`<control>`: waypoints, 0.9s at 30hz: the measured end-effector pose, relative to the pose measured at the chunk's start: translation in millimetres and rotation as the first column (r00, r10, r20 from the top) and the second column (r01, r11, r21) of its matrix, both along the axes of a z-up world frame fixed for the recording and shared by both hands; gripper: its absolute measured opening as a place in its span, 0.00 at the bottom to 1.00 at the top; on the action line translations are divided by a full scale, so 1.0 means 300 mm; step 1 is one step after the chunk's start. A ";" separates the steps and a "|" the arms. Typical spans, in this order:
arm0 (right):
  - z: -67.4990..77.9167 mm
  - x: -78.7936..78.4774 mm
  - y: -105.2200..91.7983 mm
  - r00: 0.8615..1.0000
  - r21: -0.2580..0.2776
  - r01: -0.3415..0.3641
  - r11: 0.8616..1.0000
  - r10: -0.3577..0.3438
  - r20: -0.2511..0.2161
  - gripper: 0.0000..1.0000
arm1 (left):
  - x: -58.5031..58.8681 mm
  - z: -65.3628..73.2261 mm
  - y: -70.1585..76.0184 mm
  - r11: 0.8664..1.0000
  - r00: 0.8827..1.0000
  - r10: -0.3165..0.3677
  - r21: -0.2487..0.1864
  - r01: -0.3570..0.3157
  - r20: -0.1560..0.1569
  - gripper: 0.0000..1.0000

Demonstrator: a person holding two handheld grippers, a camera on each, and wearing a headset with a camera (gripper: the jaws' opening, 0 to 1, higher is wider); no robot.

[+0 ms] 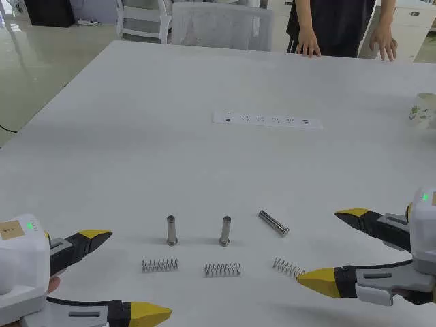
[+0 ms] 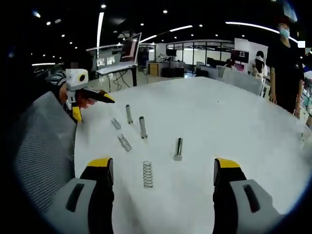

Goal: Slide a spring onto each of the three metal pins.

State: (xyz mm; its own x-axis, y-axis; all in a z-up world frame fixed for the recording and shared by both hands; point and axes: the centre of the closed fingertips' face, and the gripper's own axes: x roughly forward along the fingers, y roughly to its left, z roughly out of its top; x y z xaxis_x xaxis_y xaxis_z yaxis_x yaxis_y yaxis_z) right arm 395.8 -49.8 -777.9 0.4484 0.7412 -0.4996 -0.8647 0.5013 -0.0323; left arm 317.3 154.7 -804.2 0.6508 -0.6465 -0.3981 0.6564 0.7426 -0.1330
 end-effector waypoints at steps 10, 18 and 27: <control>0.001 0.059 0.051 1.000 -0.036 -0.028 0.999 0.029 0.006 0.74 | 0.003 0.005 0.002 1.000 1.000 0.006 -0.005 -0.006 0.006 0.94; -0.001 0.082 0.078 0.999 -0.055 -0.036 0.998 0.037 0.011 0.72 | 0.005 0.008 0.004 1.000 1.000 0.010 -0.008 -0.010 0.009 0.94; -0.003 0.066 0.055 1.000 -0.045 -0.018 0.999 0.018 0.006 0.71 | 0.006 0.006 0.004 1.000 1.000 0.007 -0.004 -0.007 0.007 0.94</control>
State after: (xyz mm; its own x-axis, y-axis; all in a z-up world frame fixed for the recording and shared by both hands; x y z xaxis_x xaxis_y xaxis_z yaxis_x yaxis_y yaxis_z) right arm 415.5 -33.3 -778.9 0.4385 0.7263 -0.5293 -0.8733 0.4834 -0.0602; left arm 319.2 156.1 -802.6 0.6582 -0.6436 -0.3905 0.6522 0.7466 -0.1312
